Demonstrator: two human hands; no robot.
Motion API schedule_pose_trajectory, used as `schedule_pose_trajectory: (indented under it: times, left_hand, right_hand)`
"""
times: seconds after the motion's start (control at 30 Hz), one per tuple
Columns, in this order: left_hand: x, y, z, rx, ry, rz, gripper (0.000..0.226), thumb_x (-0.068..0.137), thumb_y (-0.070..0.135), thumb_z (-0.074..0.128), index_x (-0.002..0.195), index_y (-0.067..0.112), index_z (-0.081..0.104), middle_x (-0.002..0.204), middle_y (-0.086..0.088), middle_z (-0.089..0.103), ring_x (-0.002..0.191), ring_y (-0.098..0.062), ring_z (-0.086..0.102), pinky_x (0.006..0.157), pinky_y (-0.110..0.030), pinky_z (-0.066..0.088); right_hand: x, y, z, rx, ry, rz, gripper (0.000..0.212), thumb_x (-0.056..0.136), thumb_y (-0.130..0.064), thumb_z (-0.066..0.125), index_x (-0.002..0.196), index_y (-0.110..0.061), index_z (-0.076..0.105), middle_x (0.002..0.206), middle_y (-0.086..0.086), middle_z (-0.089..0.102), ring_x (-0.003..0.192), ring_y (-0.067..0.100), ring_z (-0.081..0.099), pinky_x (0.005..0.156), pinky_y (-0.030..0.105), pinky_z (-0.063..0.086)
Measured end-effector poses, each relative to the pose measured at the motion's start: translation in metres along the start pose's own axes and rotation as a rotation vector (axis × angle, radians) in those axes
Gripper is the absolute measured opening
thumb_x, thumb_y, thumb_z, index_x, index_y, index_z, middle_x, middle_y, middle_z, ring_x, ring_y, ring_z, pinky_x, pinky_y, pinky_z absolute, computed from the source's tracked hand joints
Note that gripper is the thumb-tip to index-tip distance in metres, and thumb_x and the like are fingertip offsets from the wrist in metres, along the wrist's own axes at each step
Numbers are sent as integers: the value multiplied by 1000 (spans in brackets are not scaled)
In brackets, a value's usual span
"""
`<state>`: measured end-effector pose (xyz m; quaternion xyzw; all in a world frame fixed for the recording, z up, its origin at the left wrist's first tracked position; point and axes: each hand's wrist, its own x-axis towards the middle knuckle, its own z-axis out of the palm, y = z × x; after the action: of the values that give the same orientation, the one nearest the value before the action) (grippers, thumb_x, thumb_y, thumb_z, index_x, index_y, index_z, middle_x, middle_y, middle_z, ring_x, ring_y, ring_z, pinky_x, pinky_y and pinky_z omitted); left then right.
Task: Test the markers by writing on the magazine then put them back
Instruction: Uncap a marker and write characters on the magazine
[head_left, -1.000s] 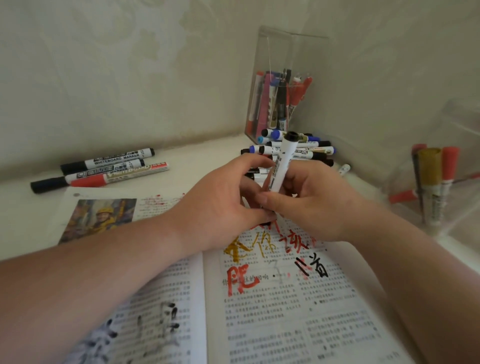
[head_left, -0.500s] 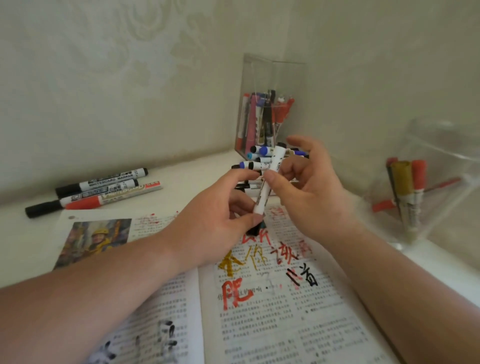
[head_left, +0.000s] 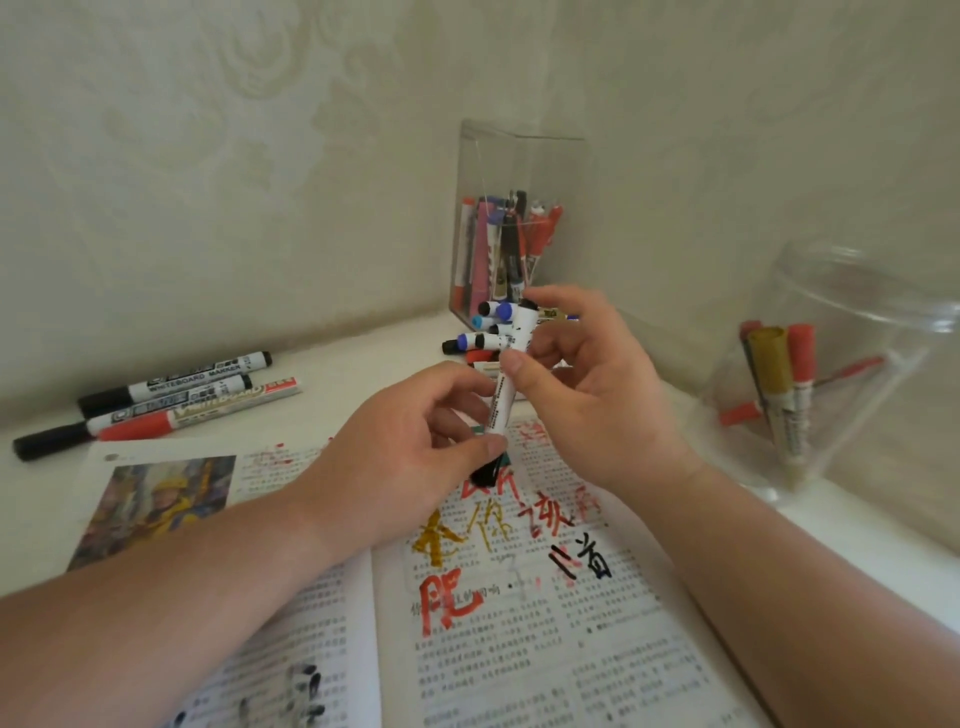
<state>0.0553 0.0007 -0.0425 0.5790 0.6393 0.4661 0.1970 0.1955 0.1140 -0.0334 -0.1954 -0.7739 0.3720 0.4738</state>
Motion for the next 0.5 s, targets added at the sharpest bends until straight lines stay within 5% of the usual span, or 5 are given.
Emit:
schedule_pose_trajectory:
  times: [0.2, 0.33, 0.43, 0.5]
  left_hand:
    - [-6, 6, 3, 91, -87, 50, 80, 80, 46, 80, 143, 49, 31, 119, 28, 50, 89, 1, 60, 70, -22, 49]
    - [-10, 11, 2, 148, -97, 80, 55, 87, 45, 72, 127, 57, 37, 113, 31, 50, 91, 7, 55, 66, -16, 47]
    - [-11, 12, -1, 197, -113, 112, 16, 93, 50, 61, 107, 46, 56, 100, 26, 57, 89, 9, 54, 65, -16, 43]
    - [-12, 11, -3, 215, -139, 136, 16, 93, 54, 56, 95, 40, 65, 95, 26, 60, 88, 7, 55, 67, -17, 41]
  right_hand:
    - [2, -36, -10, -91, 41, -120, 41, 92, -9, 71, 115, -40, 57, 85, -1, 62, 74, 12, 61, 63, 31, 52]
    - [20, -84, -40, -261, 158, -238, 31, 93, -9, 69, 108, -33, 57, 83, -12, 59, 74, 9, 61, 58, 24, 50]
    - [33, -123, -74, -366, 373, -347, 32, 90, -8, 68, 100, -34, 54, 82, -13, 59, 72, 9, 62, 60, 22, 49]
    - [40, -142, -101, -477, 492, -382, 23, 90, -11, 66, 102, -27, 55, 82, -14, 59, 73, 11, 64, 63, 24, 51]
